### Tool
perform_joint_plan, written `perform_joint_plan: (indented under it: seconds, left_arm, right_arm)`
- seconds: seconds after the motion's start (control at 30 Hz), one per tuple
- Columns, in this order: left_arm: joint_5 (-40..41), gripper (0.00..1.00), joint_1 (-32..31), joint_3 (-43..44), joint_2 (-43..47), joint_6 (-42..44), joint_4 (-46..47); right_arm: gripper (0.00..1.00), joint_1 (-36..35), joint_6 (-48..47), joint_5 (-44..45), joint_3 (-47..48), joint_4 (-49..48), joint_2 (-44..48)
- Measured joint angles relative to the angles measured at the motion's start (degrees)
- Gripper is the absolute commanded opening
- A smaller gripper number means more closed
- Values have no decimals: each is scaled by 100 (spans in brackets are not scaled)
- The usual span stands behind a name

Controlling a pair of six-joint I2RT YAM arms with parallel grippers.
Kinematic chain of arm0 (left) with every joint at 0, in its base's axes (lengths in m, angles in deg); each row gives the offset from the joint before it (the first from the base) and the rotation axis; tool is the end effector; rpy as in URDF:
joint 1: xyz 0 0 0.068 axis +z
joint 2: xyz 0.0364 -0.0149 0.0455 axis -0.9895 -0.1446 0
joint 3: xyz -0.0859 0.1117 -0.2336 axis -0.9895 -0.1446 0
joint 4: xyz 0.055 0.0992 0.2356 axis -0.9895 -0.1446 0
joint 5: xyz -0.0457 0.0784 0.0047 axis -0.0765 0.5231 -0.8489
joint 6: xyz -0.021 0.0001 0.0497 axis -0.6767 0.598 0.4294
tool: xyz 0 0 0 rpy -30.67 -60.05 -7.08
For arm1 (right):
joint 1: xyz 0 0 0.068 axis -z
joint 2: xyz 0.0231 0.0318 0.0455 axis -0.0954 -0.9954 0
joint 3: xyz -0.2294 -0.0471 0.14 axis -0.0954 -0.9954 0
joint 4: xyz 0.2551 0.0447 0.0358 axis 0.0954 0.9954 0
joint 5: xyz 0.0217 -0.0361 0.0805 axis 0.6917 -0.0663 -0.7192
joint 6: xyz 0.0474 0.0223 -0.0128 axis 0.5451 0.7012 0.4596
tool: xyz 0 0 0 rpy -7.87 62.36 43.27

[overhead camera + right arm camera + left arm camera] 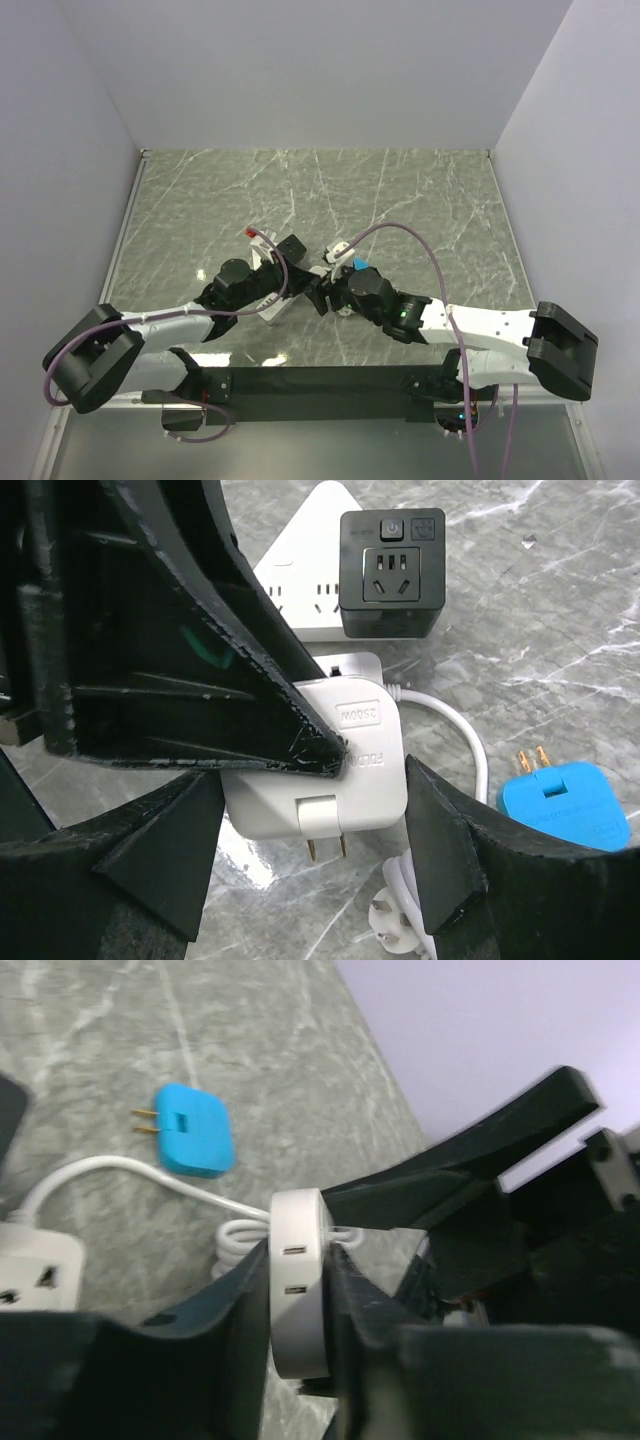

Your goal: Insert the plug

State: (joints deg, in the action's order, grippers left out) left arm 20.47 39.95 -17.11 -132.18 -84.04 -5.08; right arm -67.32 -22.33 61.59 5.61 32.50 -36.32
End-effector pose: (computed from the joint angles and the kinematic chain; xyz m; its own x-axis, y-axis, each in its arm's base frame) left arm 0.1691 -0.1635 0.1931 -0.6740 -0.3553 -0.6477 0.5028 0.4217 -0.7545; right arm 0.1287 0.2238 0.2264 -0.2782 -0.1792 -0.9436 -0.7228 0.6860 0.0828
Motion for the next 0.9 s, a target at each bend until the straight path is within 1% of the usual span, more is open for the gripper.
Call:
perform_joint_plan:
  seconds: [0.03, 0.07, 0.13, 0.17, 0.2, 0.27, 0.3, 0.37, 0.4, 0.47, 0.5, 0.6, 0.77, 0.9]
  left_arm:
    - [-26, 16, 0, 0, -31, -33, 17]
    - [-107, 0, -11, 13, -74, -59, 83]
    - [-151, 0, -28, 31, -160, -48, 157]
    - [-166, 0, -28, 33, -212, -50, 208]
    - [-177, 0, -28, 33, -247, -61, 236]
    - [-188, 0, -31, 33, -275, -59, 254]
    - [-188, 0, -31, 33, -262, -46, 249]
    - [-181, 0, -24, 33, -170, -9, 173]
    - [-170, 0, -13, 39, -74, 7, 94]
    - [-166, 0, 33, 85, 146, 28, -94]
    - [-210, 0, 72, 107, 264, 55, -125]
    - [-284, 0, 280, 168, 623, 122, -162]
    - [-402, 0, 787, 175, 1012, 155, -334]
    - [-494, 0, 905, 170, 1283, 151, -442]
  right_arm:
    - [0, -4, -2, 9, 0, 9, 9]
    - [0, -7, 0, 11, -9, 20, 9]
    - [0, -13, 2, 52, -17, 46, 9]
    - [3, -15, 4, 76, -17, 68, 9]
    - [16, -15, 24, 90, -17, 107, 9]
    - [25, -17, 48, 103, -15, 142, 9]
    - [37, -15, 57, 107, -15, 138, 9]
    - [51, -15, 90, 85, -15, 136, 46]
    - [73, -13, 96, 52, -15, 127, 83]
    - [84, 33, 105, -59, -15, 72, 201]
    - [87, 66, 153, -109, -15, 35, 267]
    - [90, 278, 240, -317, -15, -57, 595]
    - [92, 745, 433, -680, -129, -387, 1209]
    - [92, 1073, 737, -1329, -345, -846, 1502]
